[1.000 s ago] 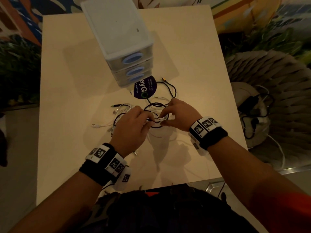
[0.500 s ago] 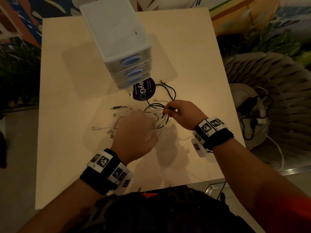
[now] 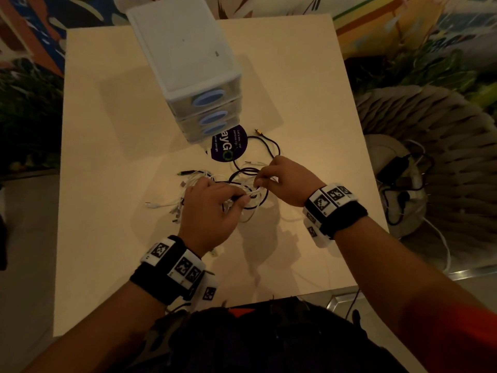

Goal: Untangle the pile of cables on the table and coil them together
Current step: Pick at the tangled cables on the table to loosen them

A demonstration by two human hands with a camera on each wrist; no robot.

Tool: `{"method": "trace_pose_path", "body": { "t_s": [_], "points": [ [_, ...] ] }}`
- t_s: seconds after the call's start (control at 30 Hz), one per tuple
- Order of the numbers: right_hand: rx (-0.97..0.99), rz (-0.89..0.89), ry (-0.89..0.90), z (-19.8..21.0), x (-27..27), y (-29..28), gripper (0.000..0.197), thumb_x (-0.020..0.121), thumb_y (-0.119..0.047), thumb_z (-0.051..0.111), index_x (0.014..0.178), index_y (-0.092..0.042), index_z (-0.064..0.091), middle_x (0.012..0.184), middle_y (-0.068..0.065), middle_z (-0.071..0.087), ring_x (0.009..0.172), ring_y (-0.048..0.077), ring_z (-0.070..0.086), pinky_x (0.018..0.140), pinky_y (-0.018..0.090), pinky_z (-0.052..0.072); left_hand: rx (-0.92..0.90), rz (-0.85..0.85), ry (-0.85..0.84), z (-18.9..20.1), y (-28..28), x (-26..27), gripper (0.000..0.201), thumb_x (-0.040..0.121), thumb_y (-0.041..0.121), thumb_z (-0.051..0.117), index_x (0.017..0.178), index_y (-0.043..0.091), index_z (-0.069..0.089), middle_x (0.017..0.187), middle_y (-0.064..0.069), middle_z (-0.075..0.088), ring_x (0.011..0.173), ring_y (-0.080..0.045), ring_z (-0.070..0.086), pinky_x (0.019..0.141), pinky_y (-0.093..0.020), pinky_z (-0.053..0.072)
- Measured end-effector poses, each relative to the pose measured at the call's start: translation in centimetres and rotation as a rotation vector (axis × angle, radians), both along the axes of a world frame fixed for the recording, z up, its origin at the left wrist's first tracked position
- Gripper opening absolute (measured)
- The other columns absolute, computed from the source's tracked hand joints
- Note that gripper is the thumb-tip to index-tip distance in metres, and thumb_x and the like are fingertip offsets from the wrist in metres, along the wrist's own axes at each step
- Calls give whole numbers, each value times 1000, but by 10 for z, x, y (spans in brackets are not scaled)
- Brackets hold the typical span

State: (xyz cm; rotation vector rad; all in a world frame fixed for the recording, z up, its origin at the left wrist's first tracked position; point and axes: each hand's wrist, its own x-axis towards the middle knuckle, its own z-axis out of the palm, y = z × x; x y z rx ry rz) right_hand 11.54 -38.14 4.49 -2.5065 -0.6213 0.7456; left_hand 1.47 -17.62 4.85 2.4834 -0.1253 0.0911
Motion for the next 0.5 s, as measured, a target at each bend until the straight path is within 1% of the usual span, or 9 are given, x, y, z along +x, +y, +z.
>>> {"method": "trace_pose_path", "body": {
  "t_s": [0.07,0.13,0.17,0.23,0.3,0.33,0.4,0.43,0.5],
  "points": [
    [19,-23,-11,-2,-2,0,27,103,-39,52,120,-30,70,104,-4,47,101,19,54,89,35,46,-122,-8,13,3,2,0,16,94,40,64,92,29,75,80,22,62,80,-14,52,76,-40,41],
    [75,-54,-22,-1,-3,0,24,104,-33,50,119,-30,68,103,-6,46,97,16,52,88,32,45,-227,41,6,7,1,-1,16,96,34,63,92,22,74,80,19,59,81,-10,52,77,-38,42],
    [112,-70,-13,1,-4,0,23,104,-29,49,118,-29,67,102,-7,45,94,12,50,87,28,42,-273,87,13,9,1,-1,17,96,33,62,93,20,72,79,17,58,81,-8,53,76,-36,44],
    [181,-84,15,4,-5,-2,23,101,-22,52,119,-27,66,101,-9,45,88,2,47,83,18,37,-306,170,58,10,4,0,23,99,40,54,95,22,67,82,13,60,82,-9,55,76,-39,48],
    [196,-59,9,5,-7,-3,25,97,-22,59,120,-26,66,101,-10,45,86,-5,45,81,10,33,-228,167,89,11,7,2,25,101,44,47,96,25,62,83,11,62,82,-14,57,77,-44,49],
    [185,-34,-10,5,-8,-4,25,95,-25,63,120,-26,67,101,-9,46,85,-4,45,80,10,33,-145,138,92,13,8,2,24,101,43,45,96,26,61,83,12,61,82,-16,57,79,-45,48],
    [152,17,-30,6,-10,-4,29,90,-36,72,117,-27,69,103,-5,51,89,3,49,82,17,38,45,52,89,19,5,1,22,100,41,43,98,28,61,80,15,57,81,-18,55,82,-44,42],
    [133,35,-27,8,-10,-3,32,87,-41,75,115,-27,70,104,-3,52,91,7,52,83,21,41,117,6,87,22,2,0,22,100,41,42,98,30,61,78,16,54,80,-18,54,82,-42,39],
    [114,46,-20,12,-10,1,32,84,-45,77,111,-28,73,105,-2,54,91,12,54,82,26,44,210,-70,101,25,-2,-1,25,99,47,41,94,32,61,76,16,52,78,-17,54,80,-40,35]
  ]
}}
